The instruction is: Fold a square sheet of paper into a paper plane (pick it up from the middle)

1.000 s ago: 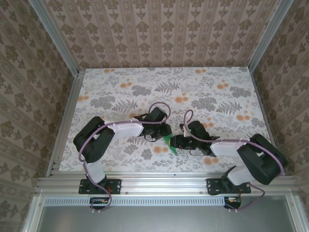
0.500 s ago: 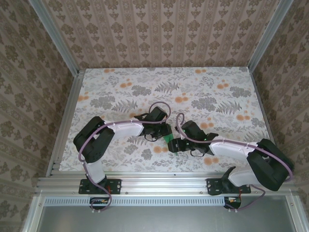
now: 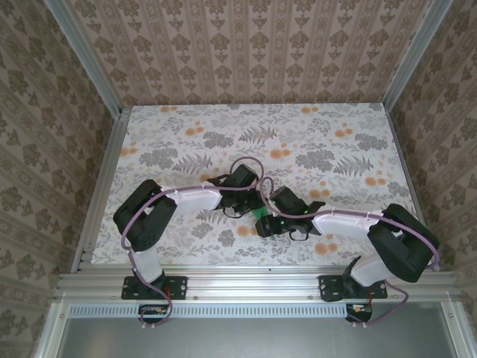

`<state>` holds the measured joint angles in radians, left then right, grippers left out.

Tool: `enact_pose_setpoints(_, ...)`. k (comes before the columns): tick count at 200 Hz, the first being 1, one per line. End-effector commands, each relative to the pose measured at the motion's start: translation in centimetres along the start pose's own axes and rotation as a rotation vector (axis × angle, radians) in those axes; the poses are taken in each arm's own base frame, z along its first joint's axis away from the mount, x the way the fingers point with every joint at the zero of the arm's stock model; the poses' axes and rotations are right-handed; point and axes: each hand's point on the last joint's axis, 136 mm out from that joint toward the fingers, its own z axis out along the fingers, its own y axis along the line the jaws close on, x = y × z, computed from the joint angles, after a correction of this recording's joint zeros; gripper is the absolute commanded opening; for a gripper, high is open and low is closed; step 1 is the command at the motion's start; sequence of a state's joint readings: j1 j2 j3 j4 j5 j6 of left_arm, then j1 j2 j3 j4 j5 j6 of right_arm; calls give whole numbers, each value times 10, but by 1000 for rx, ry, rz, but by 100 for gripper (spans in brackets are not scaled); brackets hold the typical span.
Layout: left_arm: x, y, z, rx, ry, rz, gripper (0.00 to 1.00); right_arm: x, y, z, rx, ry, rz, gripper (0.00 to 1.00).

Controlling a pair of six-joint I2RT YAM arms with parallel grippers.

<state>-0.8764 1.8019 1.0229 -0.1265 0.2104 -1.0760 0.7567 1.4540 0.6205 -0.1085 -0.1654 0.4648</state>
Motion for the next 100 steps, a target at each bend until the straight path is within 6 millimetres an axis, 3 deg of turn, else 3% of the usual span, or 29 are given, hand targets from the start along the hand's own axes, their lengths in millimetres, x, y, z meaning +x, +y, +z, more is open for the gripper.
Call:
enact_pose_setpoints(1,-4,-8,1,14,4,21,32,3,-9,1,63,24,-24,62)
enact_pose_setpoints(58,-4,-8,0,16,4,21,32,6,-11,5,119,63,-51,58)
enact_pose_setpoints(100,-3,-9,0,17,6,23,32,7,-14,6,143,70,-47,49)
